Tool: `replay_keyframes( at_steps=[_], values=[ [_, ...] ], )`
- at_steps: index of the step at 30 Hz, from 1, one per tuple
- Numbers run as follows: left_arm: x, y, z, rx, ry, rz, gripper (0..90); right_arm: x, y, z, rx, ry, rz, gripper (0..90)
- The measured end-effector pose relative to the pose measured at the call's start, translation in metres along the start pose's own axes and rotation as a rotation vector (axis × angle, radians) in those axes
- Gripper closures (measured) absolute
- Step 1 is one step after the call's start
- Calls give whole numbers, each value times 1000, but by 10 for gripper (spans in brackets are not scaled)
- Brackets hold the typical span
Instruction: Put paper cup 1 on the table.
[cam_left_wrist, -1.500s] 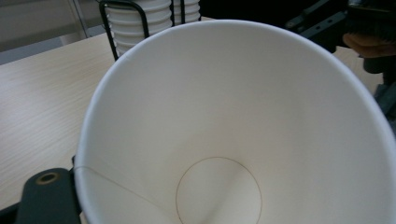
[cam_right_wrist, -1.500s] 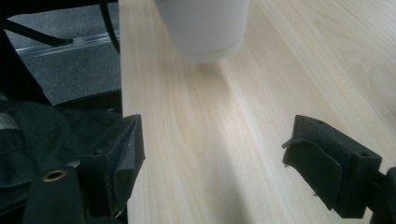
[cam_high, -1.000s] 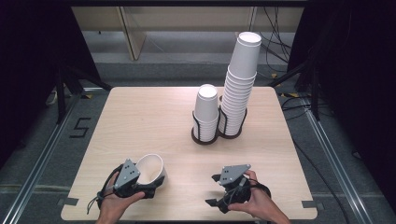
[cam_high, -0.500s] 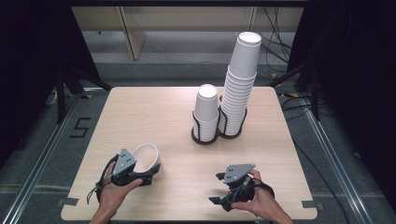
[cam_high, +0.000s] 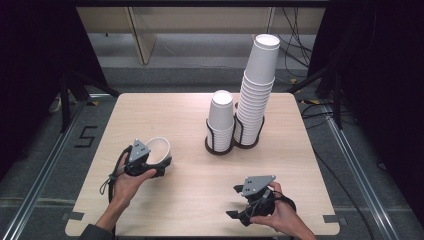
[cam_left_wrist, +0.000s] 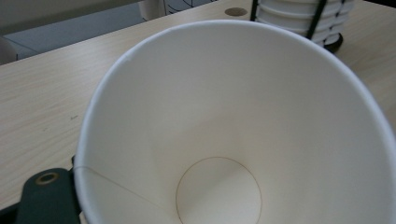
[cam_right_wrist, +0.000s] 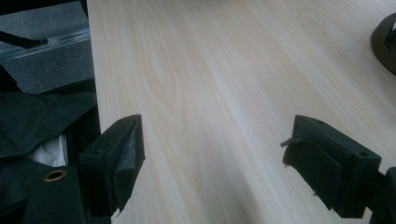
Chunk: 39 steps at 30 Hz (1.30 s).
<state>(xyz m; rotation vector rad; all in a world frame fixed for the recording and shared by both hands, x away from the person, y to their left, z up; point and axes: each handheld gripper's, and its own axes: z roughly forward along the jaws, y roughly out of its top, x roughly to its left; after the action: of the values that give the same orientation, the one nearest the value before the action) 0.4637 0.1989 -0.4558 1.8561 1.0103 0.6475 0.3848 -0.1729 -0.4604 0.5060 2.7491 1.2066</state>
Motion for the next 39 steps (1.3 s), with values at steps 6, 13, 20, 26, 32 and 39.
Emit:
replay_keyframes(
  at_steps=[6,13,20,26,32,39],
  values=[
    [20,8,23,37,73,-21,155,-2,-2,-3,-1,-7,3,194],
    [42,11,40,63,146,-51,154,-3,-4,-4,3,-6,6,194],
    [52,9,52,84,178,-49,147,-3,-6,-3,8,-5,7,195],
    [54,6,58,60,184,-79,117,-3,-6,-3,7,-4,5,194],
    [53,-1,56,41,191,-83,123,-3,-6,-2,10,-4,6,195],
    [53,-10,54,63,175,-85,139,-3,-6,-3,9,-9,5,195]
  ],
)
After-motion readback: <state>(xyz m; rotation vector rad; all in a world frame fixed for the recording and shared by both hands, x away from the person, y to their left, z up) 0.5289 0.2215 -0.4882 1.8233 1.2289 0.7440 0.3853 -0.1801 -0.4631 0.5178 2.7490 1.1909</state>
